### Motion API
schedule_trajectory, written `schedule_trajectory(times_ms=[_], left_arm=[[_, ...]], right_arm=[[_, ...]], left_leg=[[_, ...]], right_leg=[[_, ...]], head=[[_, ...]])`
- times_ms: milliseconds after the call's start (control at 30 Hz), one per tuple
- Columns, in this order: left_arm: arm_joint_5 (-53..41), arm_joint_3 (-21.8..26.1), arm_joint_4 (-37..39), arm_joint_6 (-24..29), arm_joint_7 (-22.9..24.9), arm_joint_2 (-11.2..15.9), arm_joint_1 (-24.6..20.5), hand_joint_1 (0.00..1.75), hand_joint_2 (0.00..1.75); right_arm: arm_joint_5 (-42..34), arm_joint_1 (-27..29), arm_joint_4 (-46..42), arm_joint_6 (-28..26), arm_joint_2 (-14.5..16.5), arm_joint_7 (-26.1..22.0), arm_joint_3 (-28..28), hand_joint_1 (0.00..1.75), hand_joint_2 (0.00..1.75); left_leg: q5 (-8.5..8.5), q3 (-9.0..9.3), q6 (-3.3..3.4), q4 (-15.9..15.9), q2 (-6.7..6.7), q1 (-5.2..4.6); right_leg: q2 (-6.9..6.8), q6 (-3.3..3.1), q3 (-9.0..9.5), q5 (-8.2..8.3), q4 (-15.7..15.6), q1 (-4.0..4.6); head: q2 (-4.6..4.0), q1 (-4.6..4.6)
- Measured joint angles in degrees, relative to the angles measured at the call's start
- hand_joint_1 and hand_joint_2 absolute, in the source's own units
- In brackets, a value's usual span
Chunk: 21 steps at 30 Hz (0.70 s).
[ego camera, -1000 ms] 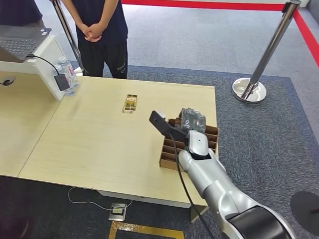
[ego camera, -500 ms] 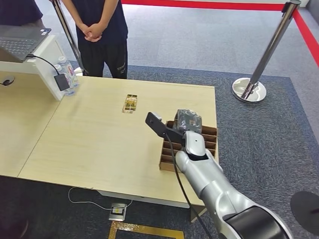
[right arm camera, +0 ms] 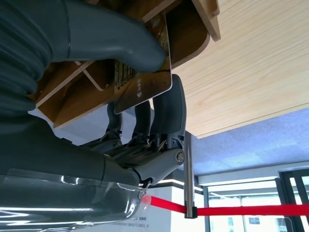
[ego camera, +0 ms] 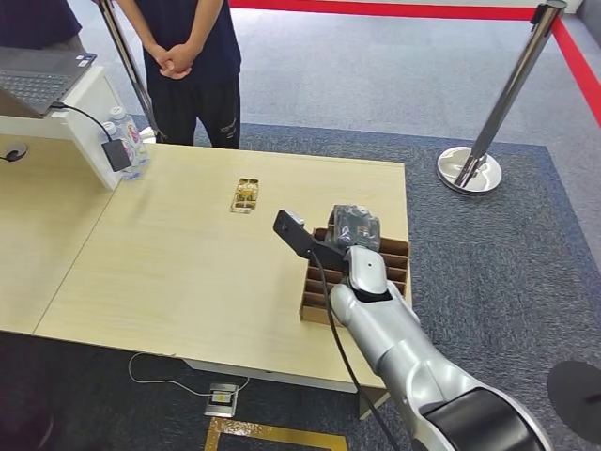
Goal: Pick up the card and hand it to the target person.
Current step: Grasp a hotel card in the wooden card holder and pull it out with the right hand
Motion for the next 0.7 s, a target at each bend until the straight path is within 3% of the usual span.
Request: schedule_trajectory(times_ms=[167, 533, 700], left_arm=[[-0.2, 0.0, 0.0, 0.2, -0.3, 0.0, 0.0, 0.00, 0.00], [-0.2, 0.0, 0.0, 0.2, -0.3, 0.0, 0.0, 0.00, 0.00], [-0.2, 0.0, 0.0, 0.3, -0.3, 0.0, 0.0, 0.00, 0.00]], right_arm=[[0.0, -0.1, 0.0, -0.2, 0.0, -0.2, -0.1, 1.11, 1.75], [0.0, -0.4, 0.0, -0.3, 0.0, -0.6, -0.1, 1.71, 1.75], [0.0, -0.4, 0.0, -0.3, 0.0, -0.7, -0.1, 1.75, 1.75]], left_leg=[[0.00, 0.00, 0.00, 0.0, 0.00, 0.00], [0.00, 0.01, 0.00, 0.0, 0.00, 0.00], [0.00, 0.01, 0.00, 0.0, 0.00, 0.00]], right_leg=[[0.00, 0.00, 0.00, 0.00, 0.0, 0.00], [0.00, 0.00, 0.01, 0.00, 0.0, 0.00], [0.00, 0.00, 0.01, 0.00, 0.0, 0.00]], head=[[0.00, 0.00], [0.00, 0.00], [0.00, 0.00]])
